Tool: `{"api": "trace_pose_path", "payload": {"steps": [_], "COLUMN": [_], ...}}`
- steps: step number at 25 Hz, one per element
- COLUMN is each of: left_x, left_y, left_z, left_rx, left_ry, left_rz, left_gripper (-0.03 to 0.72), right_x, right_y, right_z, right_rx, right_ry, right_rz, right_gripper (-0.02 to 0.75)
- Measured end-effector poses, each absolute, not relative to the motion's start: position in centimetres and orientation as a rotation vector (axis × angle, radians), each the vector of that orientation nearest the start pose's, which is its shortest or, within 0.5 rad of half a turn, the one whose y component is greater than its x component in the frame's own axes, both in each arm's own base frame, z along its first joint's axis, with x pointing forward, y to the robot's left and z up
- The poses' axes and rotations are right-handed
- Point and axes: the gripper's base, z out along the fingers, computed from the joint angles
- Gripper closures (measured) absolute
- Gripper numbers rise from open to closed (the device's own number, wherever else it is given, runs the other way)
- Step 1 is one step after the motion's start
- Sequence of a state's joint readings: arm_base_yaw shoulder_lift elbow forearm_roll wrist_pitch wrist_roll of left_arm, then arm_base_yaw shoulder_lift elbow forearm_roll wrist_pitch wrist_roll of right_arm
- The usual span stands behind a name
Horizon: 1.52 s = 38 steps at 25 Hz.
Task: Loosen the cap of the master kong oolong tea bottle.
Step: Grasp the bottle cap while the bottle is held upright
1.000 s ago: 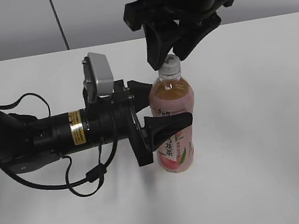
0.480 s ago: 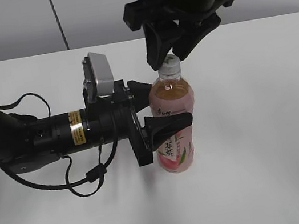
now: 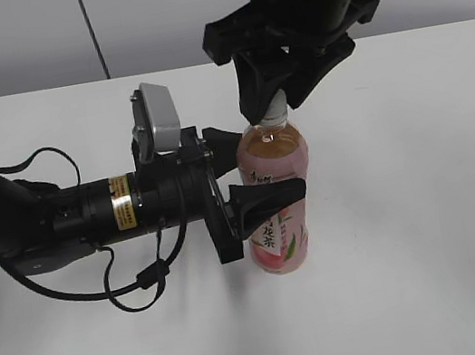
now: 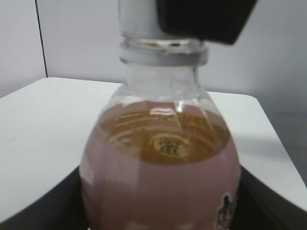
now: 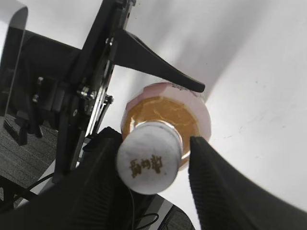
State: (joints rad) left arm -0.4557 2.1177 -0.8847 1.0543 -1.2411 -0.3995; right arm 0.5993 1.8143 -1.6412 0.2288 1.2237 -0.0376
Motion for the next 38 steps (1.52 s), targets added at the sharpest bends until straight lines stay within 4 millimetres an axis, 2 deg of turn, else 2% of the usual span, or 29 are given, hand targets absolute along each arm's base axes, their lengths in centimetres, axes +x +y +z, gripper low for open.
{"api": "trace_pose_path", "payload": {"steps": [7, 13, 20, 38], "left_x": [28.51, 28.51, 28.51, 28.58], "left_y": [-22.31, -22.31, -22.31, -22.3], "left_z": [11.54, 11.54, 11.54, 11.58], "left_rx": [1.156, 1.156, 1.156, 1.141], "left_ry": [1.374, 1.374, 1.375, 1.381], "left_rz": [-1.081, -1.081, -1.081, -1.085], "left_gripper": [0.224, 0.224, 0.224, 0.225], "right_x": [30.36, 30.34, 30.34, 30.63], "right_y": [23.09, 23.11, 23.11, 23.21], "right_z": [30.24, 30.25, 30.25, 30.8], "right_rx": [-0.847, -0.846, -0.876, -1.312], "right_ry": [2.798, 2.799, 2.787, 2.557], "right_rz": [0.424, 0.428, 0.425, 0.355], "right_gripper": [0.363, 0.44, 0.447, 0.456]}}
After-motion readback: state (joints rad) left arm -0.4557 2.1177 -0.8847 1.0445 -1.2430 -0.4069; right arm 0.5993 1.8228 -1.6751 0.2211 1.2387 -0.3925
